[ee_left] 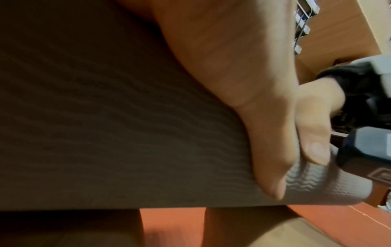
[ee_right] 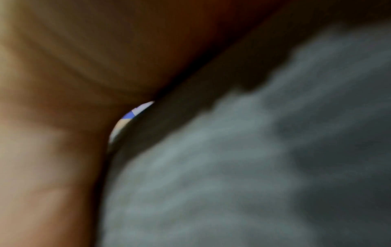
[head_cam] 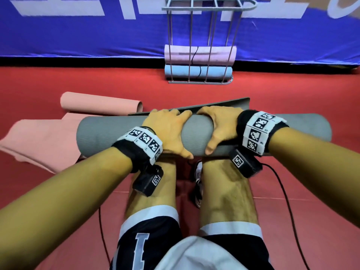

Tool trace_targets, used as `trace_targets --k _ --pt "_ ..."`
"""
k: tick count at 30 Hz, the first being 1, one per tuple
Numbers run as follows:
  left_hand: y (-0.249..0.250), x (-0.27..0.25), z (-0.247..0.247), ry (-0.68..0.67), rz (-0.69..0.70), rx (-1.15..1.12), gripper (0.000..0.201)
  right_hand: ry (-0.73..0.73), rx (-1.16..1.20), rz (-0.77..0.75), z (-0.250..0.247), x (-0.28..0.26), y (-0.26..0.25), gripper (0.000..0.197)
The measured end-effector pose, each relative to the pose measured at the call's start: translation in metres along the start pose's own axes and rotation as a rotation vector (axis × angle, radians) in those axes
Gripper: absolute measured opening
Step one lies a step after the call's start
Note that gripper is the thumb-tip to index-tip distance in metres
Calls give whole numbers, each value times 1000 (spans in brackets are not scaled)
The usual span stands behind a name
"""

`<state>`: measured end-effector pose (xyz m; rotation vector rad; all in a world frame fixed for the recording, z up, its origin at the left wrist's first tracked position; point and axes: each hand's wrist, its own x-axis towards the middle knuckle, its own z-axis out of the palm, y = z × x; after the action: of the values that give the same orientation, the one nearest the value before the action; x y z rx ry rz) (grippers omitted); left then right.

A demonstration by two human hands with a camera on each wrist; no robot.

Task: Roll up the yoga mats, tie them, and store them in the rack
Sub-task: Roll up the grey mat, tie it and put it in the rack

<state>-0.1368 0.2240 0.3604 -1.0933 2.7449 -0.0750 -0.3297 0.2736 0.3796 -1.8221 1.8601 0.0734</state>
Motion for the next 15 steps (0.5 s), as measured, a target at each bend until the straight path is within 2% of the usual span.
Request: trace_targets --k 3,5,7,10,12,15 --pt "0 6 0 3 -6 -14 127 158 -222 -79 16 -15 4 127" --pt "-1 14 -5 -32 9 -45 124 196 -367 -66 26 -20 5 137" --pt "-5 21 -11 -85 24 -75 122 199 -400 2 30 -18 3 141" --pt "-10 26 -15 -122 30 -110 121 189 -396 55 25 -9 -6 129" --pt "-10 26 -11 -93 27 -98 120 166 -395 63 16 -3 -7 125" --pt "-6 19 2 28 28 -26 120 108 -365 59 4 5 -5 122"
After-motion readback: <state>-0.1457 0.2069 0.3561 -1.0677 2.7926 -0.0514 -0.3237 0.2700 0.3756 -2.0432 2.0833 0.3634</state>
